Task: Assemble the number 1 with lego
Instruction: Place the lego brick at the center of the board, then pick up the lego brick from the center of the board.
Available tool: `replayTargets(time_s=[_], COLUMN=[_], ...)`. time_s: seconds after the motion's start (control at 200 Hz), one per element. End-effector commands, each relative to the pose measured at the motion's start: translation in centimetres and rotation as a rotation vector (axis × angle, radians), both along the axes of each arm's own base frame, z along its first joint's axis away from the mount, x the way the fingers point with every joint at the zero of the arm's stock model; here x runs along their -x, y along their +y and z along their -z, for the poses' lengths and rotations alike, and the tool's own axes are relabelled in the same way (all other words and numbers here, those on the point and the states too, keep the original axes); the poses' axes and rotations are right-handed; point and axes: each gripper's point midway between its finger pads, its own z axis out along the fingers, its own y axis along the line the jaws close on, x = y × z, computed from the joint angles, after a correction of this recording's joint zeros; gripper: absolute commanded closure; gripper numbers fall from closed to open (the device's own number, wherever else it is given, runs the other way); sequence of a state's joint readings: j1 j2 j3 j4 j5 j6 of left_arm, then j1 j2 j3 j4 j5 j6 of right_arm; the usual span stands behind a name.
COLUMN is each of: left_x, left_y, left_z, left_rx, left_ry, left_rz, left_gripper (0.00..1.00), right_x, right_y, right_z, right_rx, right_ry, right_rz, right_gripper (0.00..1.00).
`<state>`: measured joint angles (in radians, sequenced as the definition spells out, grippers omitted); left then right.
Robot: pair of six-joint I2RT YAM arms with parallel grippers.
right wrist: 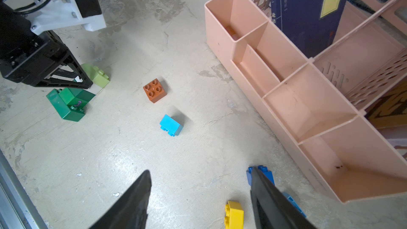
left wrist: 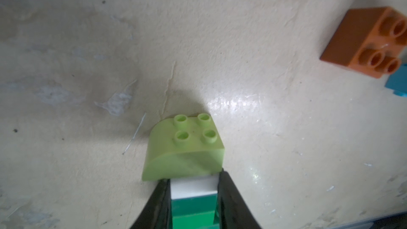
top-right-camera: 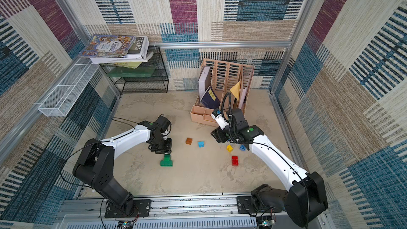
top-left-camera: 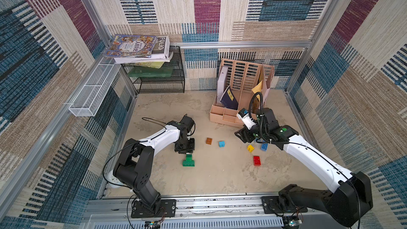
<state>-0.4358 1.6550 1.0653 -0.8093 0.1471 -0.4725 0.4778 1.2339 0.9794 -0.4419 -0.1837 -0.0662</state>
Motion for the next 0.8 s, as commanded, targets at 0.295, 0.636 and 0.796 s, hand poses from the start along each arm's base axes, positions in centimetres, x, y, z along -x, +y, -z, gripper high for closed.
replayTargets(time_s=[0.295,0.636,0.796], left_x=[0.6,-6.4,-7.9], left_y=[1.0,-2.9,-5.0], left_z=[-4.9,-13.7,-14.3], left_rx=[0.017,0.281,0.325], left_ry=[-0.111,-0.559,-0.624], left_rz=[-0.042,-0.073,0.000], left_gripper=[0.46,0.50,0.50], right_x=[-0.5,-0.6,-0.6], right_y=[0.1,0.4,0.4], right_z=[0.2,1.9,2.9], right_rx=[-0.007,0.029,0.053], right_ry=[0.001,0.061,0.125], right_rz=[0.018,0.036,0.068], right_gripper=[0.27,0.28,0.28])
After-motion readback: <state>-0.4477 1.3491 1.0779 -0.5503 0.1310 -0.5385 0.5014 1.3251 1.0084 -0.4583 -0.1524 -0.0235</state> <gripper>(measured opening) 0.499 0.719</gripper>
